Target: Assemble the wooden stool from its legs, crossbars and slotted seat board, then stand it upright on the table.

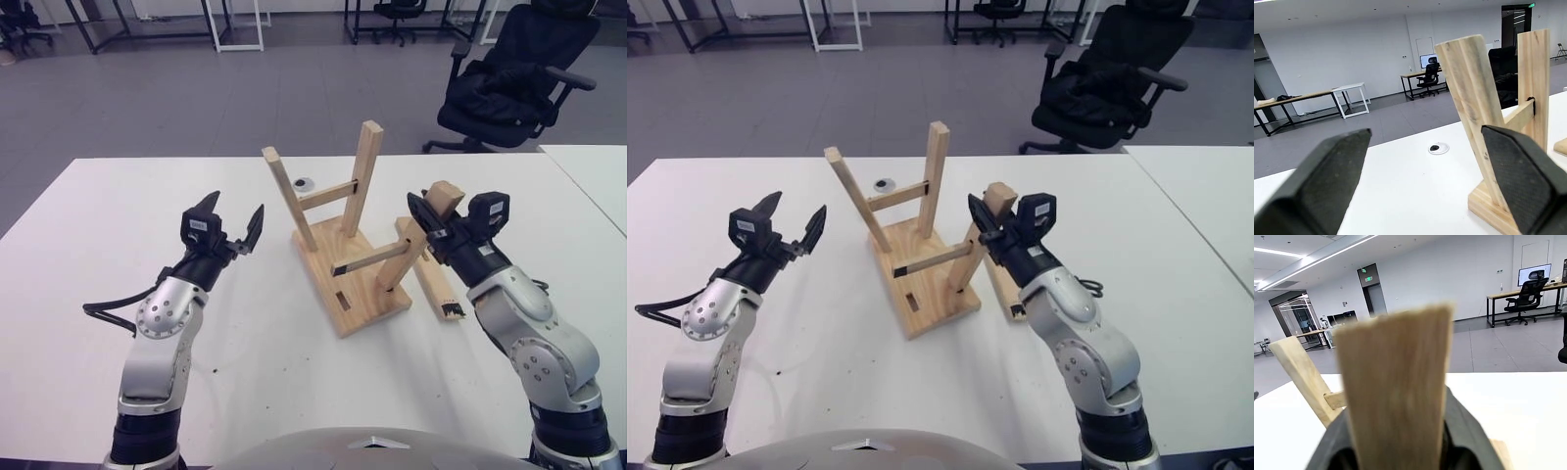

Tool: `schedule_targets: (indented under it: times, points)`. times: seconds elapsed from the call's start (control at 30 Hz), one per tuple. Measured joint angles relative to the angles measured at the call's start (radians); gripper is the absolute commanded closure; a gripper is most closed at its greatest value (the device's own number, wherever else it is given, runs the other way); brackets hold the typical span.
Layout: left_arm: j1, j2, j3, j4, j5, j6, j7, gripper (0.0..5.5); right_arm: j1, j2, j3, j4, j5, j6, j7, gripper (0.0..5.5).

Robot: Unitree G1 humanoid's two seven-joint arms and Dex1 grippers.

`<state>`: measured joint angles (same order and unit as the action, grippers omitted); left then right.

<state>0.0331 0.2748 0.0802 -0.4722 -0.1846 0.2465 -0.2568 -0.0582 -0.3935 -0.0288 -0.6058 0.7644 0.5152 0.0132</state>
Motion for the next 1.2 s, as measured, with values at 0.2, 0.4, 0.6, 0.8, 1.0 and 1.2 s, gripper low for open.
schedule_targets:
  times: [0.2, 0.4, 0.6, 0.8, 1.0, 1.2]
  points:
    - [-0.044, -0.019, -0.01, 0.027, 0.003, -0.013, 0.01, 1.37, -0.197, -0.051, -0.084, 0.028, 0.056, 0.067, 0.065, 2.18]
    - [-0.021, -0.048, -0.04, 0.029, 0.032, -0.034, 0.029, 1.37, -0.36, -0.102, -0.303, 0.093, 0.297, 0.1, 0.074, 1.01]
    - [-0.041, -0.085, -0.113, 0.137, 0.072, -0.059, 0.036, 1.37, -0.08, -0.114, -0.241, 0.401, 0.045, 0.055, 0.195, 1.01]
    - [-0.148, -0.094, -0.147, 0.408, 0.039, -0.057, -0.075, 1.37, 0.026, -0.084, -0.1, 0.514, -0.111, 0.074, 0.26, 1.01]
    - [-0.278, -0.05, -0.148, 0.626, 0.049, -0.11, -0.151, 1.37, 0.026, -0.054, -0.031, 0.513, -0.241, 0.101, 0.235, 1.01]
    - [-0.37, -0.003, -0.138, 0.859, 0.08, -0.216, -0.207, 1.37, 0.027, -0.059, -0.022, 0.45, -0.303, 0.256, 0.173, 2.04]
